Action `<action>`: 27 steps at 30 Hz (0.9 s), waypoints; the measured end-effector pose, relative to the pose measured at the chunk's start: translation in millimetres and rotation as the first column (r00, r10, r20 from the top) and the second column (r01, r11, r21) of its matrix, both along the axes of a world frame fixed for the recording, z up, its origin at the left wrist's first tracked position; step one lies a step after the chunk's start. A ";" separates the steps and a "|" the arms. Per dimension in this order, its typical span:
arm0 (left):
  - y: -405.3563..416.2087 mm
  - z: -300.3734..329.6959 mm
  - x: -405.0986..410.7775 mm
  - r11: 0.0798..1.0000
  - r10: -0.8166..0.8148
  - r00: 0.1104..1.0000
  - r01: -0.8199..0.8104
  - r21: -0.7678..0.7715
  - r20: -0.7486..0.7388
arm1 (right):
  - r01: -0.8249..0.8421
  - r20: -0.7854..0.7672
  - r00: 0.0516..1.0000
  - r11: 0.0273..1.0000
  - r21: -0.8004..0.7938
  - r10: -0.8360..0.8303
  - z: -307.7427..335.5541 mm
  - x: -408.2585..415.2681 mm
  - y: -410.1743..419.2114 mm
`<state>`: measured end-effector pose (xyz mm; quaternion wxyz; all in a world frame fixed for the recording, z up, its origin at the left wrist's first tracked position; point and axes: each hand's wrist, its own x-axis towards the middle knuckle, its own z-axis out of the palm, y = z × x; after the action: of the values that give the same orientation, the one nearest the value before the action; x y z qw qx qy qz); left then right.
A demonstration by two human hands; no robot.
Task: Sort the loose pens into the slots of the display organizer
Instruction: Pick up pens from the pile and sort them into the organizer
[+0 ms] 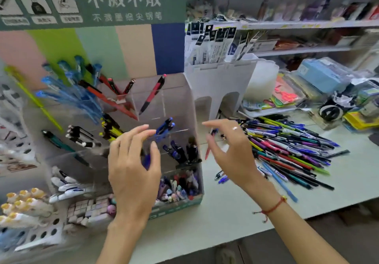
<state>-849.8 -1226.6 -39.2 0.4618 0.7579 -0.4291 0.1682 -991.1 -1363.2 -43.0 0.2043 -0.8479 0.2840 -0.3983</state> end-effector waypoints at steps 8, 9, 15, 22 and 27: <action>-96.9 -68.6 -121.8 0.843 -0.399 0.885 0.457 0.284 -0.241 | 0.391 -0.391 0.884 0.865 0.314 -0.257 -110.6 -161.6 -69.3; -108.7 -90.2 -128.9 0.795 -0.388 0.872 0.480 0.371 -0.297 | 0.450 -0.485 0.833 0.837 0.312 -0.267 -124.1 -177.8 -76.6; -148.4 -192.9 -129.8 0.442 -0.224 0.925 0.376 0.814 -0.306 | 0.578 -0.844 0.499 0.801 0.156 -0.195 -182.2 -241.1 -101.6; -192.3 -210.1 -139.8 0.498 -0.327 0.945 0.194 0.845 -0.025 | 0.460 -0.900 0.409 0.886 0.057 -0.154 -205.6 -223.5 -118.7; -206.3 -192.4 -139.3 0.376 -0.197 0.974 0.181 0.909 -0.112 | 0.255 -0.878 0.457 0.967 -0.027 -0.145 -197.4 -191.7 -143.2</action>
<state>-989.1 -1432.8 -231.6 -0.0155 0.8310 -0.5377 -0.1420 -1182.8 -1506.4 -240.4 0.0288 -0.8800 0.4668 0.0826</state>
